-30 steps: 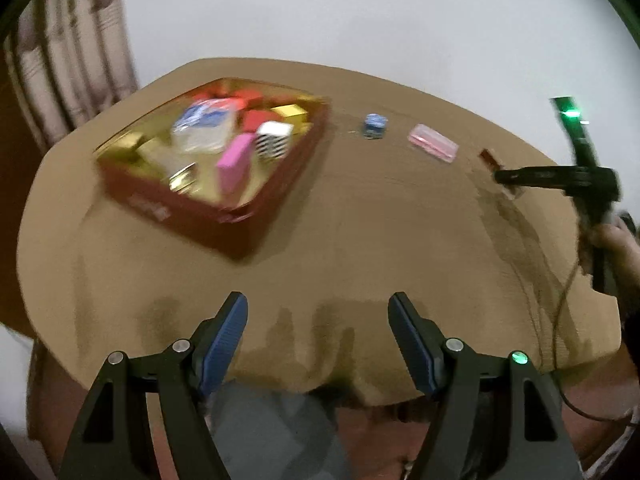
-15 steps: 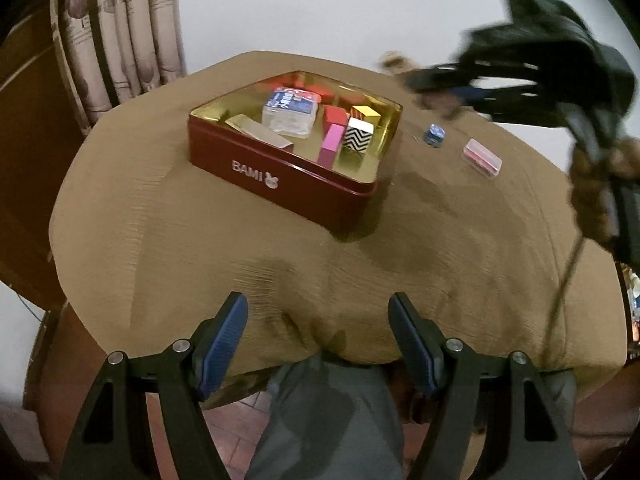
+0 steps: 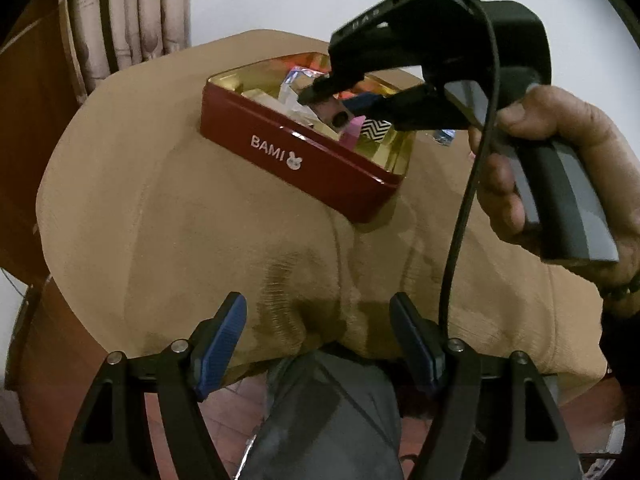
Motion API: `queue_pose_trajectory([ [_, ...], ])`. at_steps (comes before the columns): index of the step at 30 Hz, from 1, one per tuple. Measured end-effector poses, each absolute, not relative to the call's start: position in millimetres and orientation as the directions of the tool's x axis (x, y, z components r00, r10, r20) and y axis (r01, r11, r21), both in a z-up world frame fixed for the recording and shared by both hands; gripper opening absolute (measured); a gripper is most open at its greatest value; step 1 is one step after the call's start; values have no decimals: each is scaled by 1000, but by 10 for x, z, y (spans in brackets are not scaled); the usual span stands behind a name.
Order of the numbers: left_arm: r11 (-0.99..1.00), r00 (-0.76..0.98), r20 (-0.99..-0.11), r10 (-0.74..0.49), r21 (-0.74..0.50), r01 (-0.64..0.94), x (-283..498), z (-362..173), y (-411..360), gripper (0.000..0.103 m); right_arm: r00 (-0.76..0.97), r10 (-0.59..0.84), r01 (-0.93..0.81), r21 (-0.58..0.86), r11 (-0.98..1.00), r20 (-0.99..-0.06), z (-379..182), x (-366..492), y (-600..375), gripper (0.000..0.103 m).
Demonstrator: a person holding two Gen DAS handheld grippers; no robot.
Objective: Organize rigid objects
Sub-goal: 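Carry the lipstick into the tin and release it from the right gripper, then reach to the blue patterned keychain case and grasp it with the left gripper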
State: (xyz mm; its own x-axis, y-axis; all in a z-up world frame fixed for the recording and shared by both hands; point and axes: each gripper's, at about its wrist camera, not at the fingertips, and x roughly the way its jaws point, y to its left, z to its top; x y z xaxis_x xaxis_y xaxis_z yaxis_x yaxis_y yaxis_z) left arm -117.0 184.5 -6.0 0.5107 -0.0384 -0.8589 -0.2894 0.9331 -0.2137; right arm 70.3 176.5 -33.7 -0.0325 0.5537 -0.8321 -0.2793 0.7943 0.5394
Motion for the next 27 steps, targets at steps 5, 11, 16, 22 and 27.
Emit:
queue_pose_trajectory([
  [5, 922, 498, -865, -62, -240, -303, -1179, -89, 1888, 71, -30, 523, -236, 515, 824, -852, -382, 717, 1630, 21],
  [11, 924, 499, -866, -42, -223, -311, -1171, -101, 1872, 72, 36, 542, -290, 510, 810, -839, -128, 679, 1481, 25],
  [16, 938, 504, -864, 4, -171, -300, -1125, -107, 1840, 73, 161, 636, -338, 563, 754, -755, 241, 597, 1085, 25],
  [22, 957, 510, -860, 0, -147, -249, -1086, -87, 1695, 73, 519, 375, -275, 264, 924, -769, 466, 334, -64, 32],
  [27, 975, 500, -865, -46, -147, -166, -1044, -50, 1370, 73, 626, -19, -94, -99, 991, -780, 133, 203, -1116, 33],
])
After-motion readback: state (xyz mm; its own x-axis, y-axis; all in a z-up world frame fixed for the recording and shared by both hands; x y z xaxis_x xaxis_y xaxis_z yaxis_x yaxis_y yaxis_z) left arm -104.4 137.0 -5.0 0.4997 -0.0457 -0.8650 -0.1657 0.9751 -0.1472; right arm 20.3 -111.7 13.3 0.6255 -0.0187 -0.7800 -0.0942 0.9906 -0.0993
